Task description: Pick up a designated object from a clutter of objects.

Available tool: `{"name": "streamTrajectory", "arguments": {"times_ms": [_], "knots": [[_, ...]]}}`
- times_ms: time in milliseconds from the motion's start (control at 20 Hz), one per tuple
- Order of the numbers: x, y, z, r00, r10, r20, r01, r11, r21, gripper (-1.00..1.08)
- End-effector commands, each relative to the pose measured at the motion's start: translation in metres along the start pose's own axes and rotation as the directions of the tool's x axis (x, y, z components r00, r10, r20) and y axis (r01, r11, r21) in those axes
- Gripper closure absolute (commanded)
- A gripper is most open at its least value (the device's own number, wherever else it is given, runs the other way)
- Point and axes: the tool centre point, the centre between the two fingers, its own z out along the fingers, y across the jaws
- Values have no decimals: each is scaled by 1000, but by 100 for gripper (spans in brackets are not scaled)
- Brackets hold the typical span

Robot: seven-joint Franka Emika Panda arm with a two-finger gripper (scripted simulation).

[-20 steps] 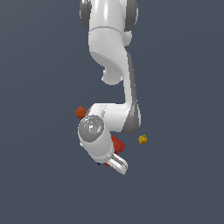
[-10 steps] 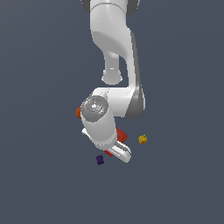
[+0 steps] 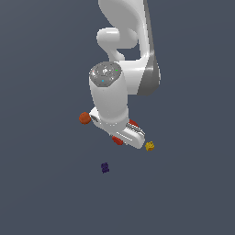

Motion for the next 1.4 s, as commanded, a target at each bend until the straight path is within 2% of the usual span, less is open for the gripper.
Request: {"name": "streamTrajectory", "arguments": {"times_ms": [0, 800, 1350], "knots": [[-14, 1, -20, 1000, 0, -3, 0, 1000, 2, 108], [-107, 12, -144, 1000, -1, -1, 1, 1000, 0, 108], [-142, 14, -194, 1000, -2, 0, 2, 1000, 0, 108]]}}
